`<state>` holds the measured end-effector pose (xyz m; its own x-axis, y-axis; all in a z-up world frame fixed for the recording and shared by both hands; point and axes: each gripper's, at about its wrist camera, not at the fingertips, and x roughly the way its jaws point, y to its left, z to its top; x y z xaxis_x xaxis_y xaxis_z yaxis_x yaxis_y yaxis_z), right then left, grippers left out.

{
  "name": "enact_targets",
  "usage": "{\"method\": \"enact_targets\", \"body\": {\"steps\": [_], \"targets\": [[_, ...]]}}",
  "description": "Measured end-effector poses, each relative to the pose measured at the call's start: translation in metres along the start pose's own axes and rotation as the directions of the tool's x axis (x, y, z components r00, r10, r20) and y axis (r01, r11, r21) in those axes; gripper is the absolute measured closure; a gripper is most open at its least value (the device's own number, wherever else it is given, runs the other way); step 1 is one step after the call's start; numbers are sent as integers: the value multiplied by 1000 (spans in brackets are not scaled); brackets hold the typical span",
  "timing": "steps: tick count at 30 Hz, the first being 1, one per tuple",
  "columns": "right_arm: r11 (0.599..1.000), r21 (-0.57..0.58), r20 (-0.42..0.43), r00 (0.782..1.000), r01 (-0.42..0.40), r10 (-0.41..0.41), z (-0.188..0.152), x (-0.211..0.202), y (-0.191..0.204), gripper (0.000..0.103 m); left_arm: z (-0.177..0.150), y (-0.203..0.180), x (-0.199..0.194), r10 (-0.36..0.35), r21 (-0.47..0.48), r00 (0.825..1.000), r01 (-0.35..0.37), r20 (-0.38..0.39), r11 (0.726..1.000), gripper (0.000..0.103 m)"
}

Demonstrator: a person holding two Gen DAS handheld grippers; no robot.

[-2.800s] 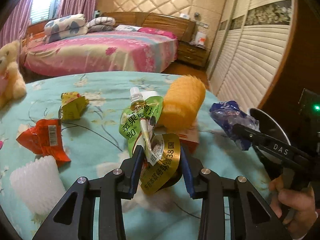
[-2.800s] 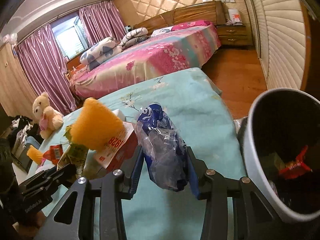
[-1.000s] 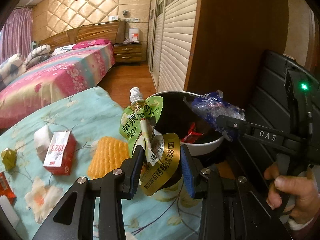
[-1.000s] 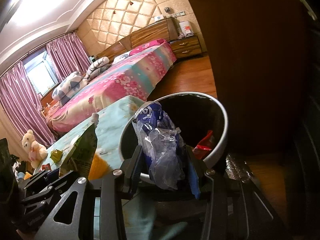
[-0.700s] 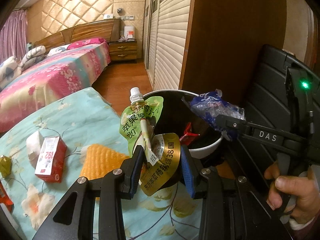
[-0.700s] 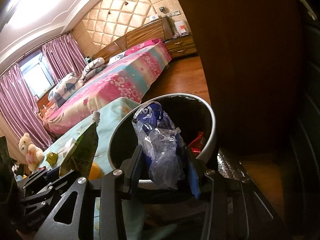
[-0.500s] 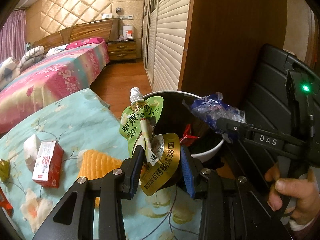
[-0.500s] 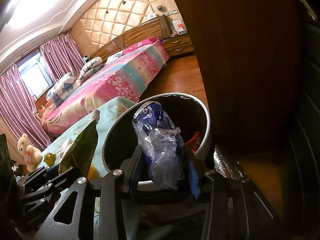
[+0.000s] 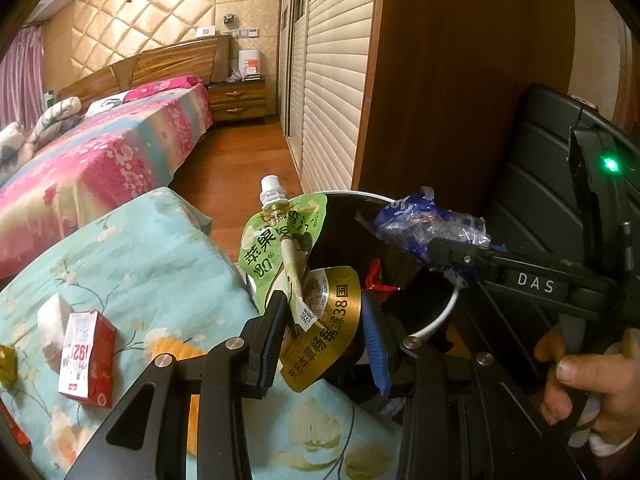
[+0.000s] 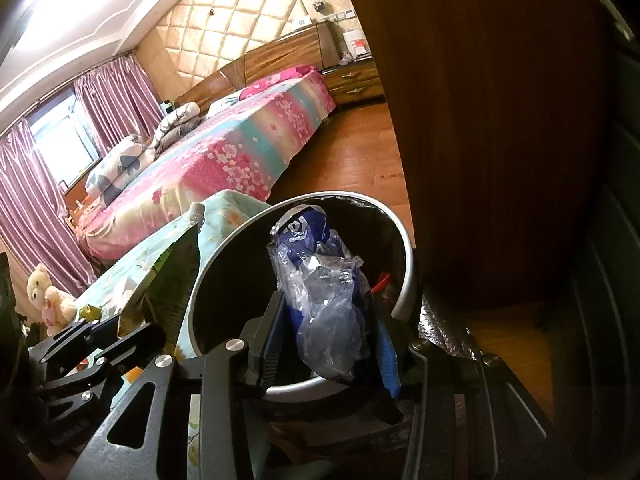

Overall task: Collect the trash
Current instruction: 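Carry both items over the trash bin and open the left tool to drop the pouch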

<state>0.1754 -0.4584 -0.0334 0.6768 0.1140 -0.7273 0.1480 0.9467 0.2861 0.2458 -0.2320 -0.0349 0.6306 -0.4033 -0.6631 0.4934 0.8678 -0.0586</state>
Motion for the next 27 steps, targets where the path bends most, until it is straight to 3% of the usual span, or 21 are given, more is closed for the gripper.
{"method": "enact_targets", "body": {"steps": [22, 26, 27], "targets": [[1000, 7, -56, 998, -1, 2, 13, 14, -5, 59, 5, -9, -3, -9, 17, 1000, 10, -29, 1000, 66], [1000, 22, -60, 998, -9, 11, 13, 14, -7, 53, 9, -8, -3, -13, 19, 999, 13, -30, 1000, 63], [1000, 22, -59, 998, -7, 8, 14, 14, -7, 50, 8, -8, -5, -3, 20, 1000, 4, -25, 1000, 56]]}}
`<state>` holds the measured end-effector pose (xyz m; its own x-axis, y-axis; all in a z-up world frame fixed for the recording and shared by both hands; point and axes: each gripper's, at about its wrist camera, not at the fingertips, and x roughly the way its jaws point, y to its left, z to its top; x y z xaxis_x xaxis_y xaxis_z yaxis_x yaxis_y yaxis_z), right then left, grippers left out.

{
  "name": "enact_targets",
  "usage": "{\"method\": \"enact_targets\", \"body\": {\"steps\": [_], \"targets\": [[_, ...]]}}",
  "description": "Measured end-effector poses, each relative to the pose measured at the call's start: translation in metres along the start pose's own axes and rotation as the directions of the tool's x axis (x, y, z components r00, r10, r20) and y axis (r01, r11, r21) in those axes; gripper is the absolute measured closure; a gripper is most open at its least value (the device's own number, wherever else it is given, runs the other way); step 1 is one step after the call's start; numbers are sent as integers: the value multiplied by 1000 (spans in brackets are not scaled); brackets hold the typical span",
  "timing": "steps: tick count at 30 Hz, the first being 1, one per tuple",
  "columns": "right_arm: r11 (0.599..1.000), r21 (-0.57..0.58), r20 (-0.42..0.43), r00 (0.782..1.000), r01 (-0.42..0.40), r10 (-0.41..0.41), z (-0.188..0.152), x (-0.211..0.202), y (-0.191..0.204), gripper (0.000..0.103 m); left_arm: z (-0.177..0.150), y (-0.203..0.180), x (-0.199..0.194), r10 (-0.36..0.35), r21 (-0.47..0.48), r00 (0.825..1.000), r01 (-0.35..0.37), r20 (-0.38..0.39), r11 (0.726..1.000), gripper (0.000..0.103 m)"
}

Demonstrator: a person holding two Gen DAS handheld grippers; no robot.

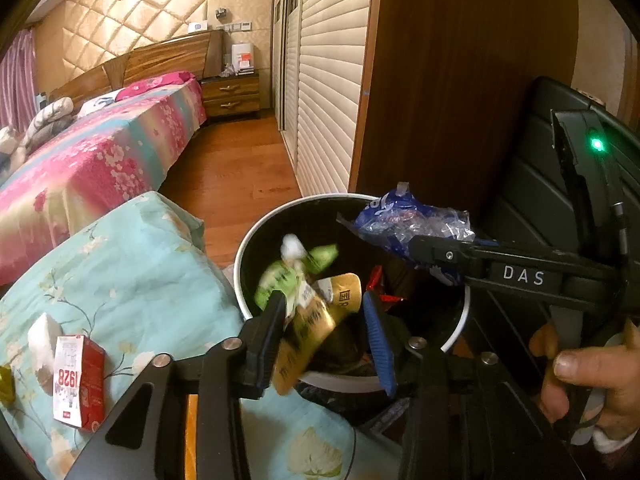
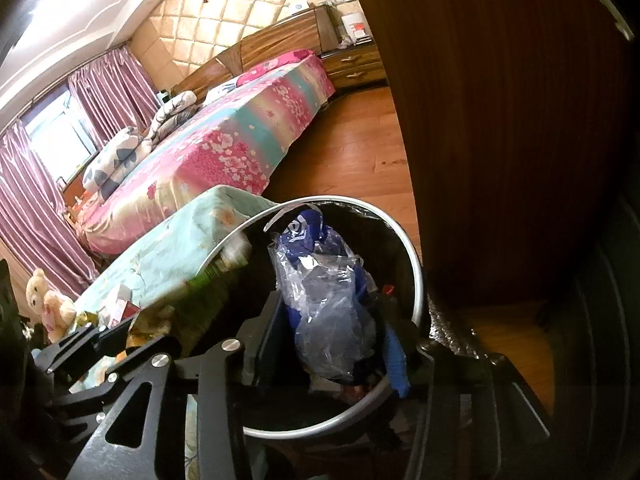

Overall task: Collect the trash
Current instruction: 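Carry both items over the trash bin and open the left tool to drop the pouch, then open the right tool to drop the clear plastic bag into the bin, then grasp the red-white milk carton with the left tool while the right tool grasps the orange foam net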

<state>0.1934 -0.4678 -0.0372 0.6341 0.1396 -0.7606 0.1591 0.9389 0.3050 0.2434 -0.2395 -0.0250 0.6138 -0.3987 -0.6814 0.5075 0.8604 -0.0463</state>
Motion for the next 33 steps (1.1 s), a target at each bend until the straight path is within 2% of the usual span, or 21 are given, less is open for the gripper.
{"method": "enact_targets", "body": {"steps": [3, 8, 18, 25, 33], "targets": [[1000, 12, 8, 1000, -7, 7, -1, -3, -1, 45, -3, 1, -8, 5, -11, 1000, -4, 17, 1000, 48], [1000, 22, 33, 999, -12, 11, -1, -8, 2, 35, -12, 7, -19, 11, -39, 1000, -10, 24, 999, 47], [999, -2, 91, 995, -39, 39, -15, -25, 26, 22, -46, 33, -48, 64, -144, 998, -60, 25, 988, 44], [998, -24, 91, 994, -66, 68, -39, -26, 54, 21, -72, 60, -80, 118, -241, 992, -106, 36, 965, 44], [994, -37, 51, 993, -107, 108, -62, -21, 82, 21, -97, 88, -108, 160, -325, 987, -143, 25, 935, 42]]}}
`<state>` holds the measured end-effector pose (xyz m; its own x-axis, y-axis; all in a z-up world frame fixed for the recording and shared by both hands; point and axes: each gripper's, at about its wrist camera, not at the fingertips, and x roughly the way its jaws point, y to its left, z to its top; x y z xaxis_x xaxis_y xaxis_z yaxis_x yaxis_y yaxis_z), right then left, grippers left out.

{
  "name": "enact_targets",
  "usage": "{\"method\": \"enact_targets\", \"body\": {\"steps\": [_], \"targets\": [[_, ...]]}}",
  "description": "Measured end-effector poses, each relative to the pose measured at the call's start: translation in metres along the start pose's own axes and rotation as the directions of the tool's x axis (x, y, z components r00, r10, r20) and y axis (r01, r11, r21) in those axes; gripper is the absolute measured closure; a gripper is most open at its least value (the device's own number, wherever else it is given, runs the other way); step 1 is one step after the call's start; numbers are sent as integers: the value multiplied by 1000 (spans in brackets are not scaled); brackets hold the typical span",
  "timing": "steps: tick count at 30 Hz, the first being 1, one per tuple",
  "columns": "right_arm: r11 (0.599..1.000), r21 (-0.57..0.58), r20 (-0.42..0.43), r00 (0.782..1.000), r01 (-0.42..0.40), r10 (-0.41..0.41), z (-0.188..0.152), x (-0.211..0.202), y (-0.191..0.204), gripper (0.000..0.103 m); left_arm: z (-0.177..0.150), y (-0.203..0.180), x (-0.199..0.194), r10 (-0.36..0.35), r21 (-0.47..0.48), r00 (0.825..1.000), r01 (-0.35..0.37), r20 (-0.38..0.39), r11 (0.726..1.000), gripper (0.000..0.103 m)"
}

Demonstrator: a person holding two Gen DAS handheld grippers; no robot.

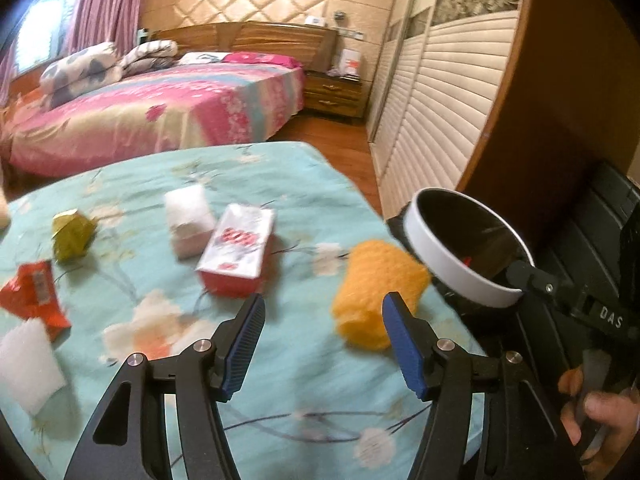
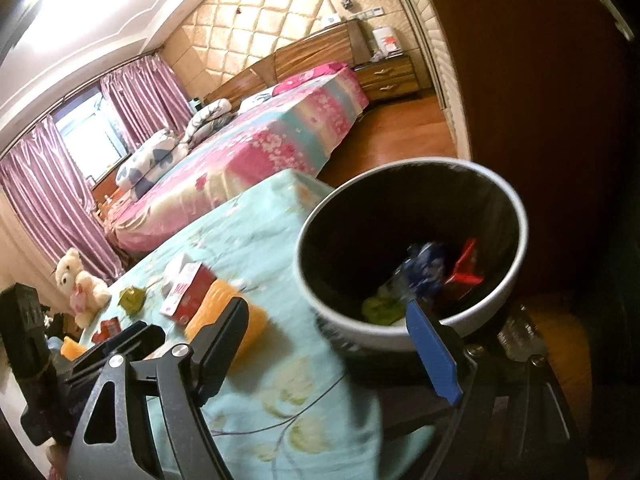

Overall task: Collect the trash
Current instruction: 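Grasp the red-white milk carton with the left tool while the right tool grasps the orange foam net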

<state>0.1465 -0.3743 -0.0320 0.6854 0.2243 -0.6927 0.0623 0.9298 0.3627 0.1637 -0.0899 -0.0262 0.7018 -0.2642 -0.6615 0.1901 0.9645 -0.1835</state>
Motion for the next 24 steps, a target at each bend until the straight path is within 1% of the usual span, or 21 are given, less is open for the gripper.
{"method": "enact_targets", "body": {"steps": [4, 13, 19, 24], "targets": [[1000, -10, -17, 1000, -18, 18, -10, 3, 11, 20, -9, 13, -5, 27, -25, 1000, -27, -14, 999, 42], [998, -30, -67, 996, -60, 58, -27, 19, 34, 20, -13, 37, -7, 62, -54, 997, -64, -42, 997, 41], [997, -27, -102, 992, -79, 76, -34, 32, 42, 20, -9, 46, 2, 62, -53, 996, -65, -58, 996, 40], [996, -16, -118, 989, -87, 85, -35, 42, 47, 20, -1, 53, 14, 57, -38, 996, -60, -65, 997, 37]]}}
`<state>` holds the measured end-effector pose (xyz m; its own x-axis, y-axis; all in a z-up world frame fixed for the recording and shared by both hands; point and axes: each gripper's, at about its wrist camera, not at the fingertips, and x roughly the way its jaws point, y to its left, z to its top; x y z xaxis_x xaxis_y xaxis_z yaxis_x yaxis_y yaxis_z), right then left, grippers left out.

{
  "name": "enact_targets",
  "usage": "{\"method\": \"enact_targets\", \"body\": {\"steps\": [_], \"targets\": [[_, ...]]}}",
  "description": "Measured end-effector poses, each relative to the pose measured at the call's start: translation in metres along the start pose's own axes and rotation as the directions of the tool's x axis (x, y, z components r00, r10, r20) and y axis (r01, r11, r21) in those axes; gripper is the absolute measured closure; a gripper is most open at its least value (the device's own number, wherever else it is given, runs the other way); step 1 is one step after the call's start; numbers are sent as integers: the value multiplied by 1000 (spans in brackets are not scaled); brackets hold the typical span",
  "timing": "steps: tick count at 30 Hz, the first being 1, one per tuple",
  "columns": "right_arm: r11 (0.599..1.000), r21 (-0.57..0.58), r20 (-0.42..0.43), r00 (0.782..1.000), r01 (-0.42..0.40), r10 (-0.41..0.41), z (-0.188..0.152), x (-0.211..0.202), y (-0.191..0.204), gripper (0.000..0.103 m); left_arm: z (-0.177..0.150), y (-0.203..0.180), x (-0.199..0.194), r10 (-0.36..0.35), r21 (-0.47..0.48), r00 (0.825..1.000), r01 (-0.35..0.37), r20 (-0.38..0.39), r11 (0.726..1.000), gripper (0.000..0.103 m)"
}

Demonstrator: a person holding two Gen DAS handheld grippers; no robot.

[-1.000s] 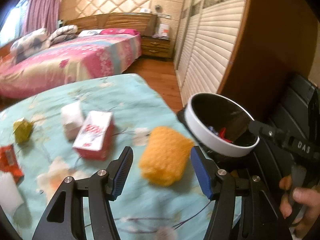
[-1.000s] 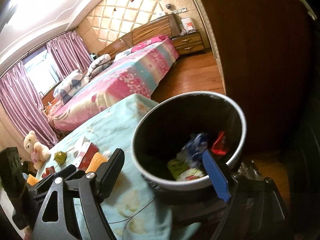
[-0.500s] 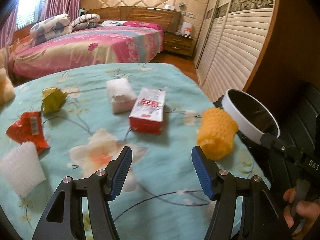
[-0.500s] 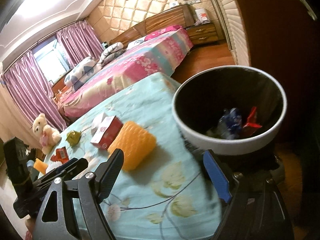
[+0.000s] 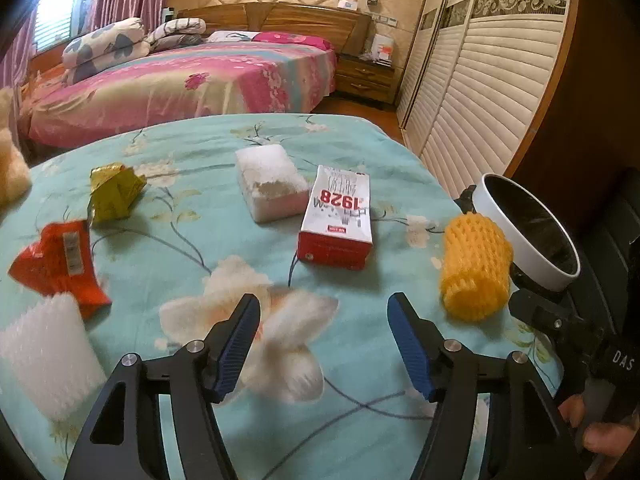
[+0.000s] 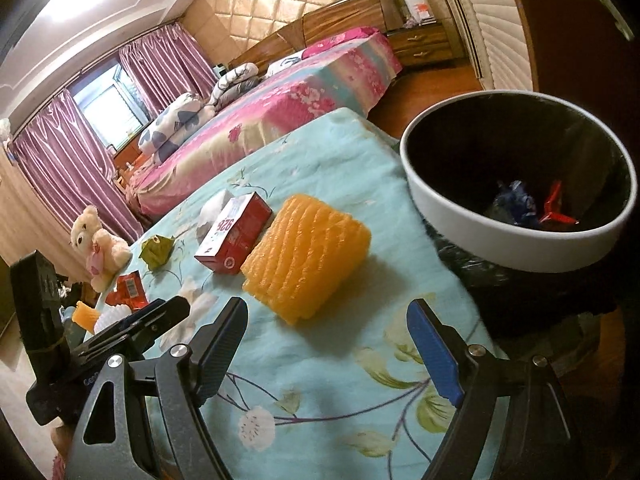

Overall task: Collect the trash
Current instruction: 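Grasp the red-white milk carton with the left tool while the right tool grasps the orange foam net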

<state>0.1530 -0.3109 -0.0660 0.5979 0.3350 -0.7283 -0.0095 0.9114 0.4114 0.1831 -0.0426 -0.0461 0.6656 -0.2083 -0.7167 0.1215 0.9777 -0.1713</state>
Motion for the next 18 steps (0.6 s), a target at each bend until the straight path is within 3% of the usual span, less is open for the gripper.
{"method": "enact_targets", "body": {"steps": [14, 18], "targets": [[997, 64, -15, 999, -40, 41, 20, 32, -4, 22, 34, 0, 53, -4, 30, 999, 5, -44, 1000, 36], [997, 69, -8, 999, -33, 34, 23, 40, -5, 42, 40, -3, 67, 0, 36, 998, 3, -59, 999, 41]]}}
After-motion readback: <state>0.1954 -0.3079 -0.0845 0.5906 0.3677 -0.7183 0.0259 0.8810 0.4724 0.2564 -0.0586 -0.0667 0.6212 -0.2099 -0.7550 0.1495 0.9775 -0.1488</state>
